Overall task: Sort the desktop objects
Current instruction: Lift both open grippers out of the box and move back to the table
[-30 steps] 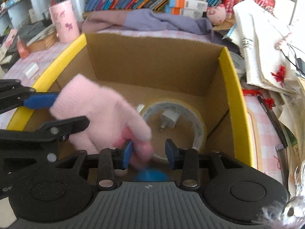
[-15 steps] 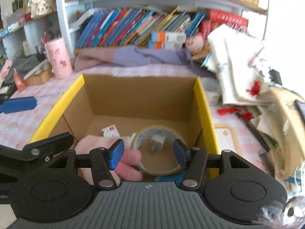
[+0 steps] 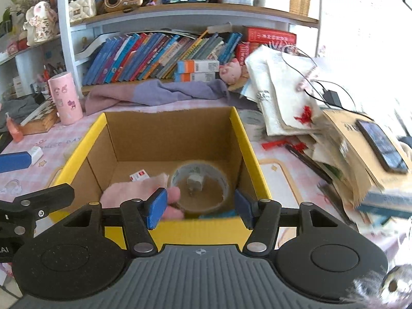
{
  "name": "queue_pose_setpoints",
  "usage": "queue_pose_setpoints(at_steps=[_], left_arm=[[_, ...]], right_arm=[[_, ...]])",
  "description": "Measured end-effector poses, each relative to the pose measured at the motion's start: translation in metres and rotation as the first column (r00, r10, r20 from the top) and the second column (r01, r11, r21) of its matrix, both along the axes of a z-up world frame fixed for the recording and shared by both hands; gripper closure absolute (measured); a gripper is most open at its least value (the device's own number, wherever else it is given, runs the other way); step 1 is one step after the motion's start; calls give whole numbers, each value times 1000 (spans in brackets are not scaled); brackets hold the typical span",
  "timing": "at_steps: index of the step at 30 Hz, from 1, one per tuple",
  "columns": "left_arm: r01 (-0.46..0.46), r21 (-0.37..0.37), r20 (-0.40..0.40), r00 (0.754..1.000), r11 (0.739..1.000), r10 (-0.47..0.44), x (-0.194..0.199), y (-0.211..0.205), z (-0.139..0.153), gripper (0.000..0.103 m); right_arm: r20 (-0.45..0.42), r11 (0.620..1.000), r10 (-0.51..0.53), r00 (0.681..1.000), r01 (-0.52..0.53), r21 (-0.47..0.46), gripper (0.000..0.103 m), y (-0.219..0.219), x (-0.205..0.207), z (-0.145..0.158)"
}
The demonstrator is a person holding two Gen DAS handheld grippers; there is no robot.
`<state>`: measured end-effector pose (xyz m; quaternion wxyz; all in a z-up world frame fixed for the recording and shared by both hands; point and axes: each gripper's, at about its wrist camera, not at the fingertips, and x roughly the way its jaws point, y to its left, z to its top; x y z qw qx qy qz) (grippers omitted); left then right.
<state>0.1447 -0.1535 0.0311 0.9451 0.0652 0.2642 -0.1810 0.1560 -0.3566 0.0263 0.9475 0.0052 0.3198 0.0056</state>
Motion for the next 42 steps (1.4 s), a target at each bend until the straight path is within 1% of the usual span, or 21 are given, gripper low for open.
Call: queue_pose_setpoints(at_steps=[2, 11, 21, 26, 31, 34, 42], left_arm=[[12, 1, -6, 1000, 1000, -12, -5, 3, -1, 12], [55, 4, -29, 998, 998, -55, -25, 21, -7, 12], [41, 7, -82, 996, 999, -41, -50, 57, -17, 12], [41, 24, -98, 994, 999, -39, -66, 74, -22, 12], [41, 41, -112, 993, 998, -37, -78, 89, -25, 12], [36, 42, -118, 992, 998, -30, -86, 99, -25, 12], [18, 69, -118, 993, 997, -9, -102, 123, -26, 12]], right_arm=[[13, 1000, -11, 1000, 12, -15, 43, 5, -9, -1], [-35, 998, -56, 998, 55, -5, 43, 27, -41, -10], [-87, 998, -65, 994, 64, -11, 43, 63, -76, -20], [-98, 998, -63, 993, 61, -21, 43, 82, -94, -23], [-111, 998, -66, 992, 66, -4, 43, 97, -109, -26], [-127, 999, -54, 990, 53, -8, 42, 110, -116, -29], [-125, 999, 47, 991, -49, -20, 39, 151, -130, -31]])
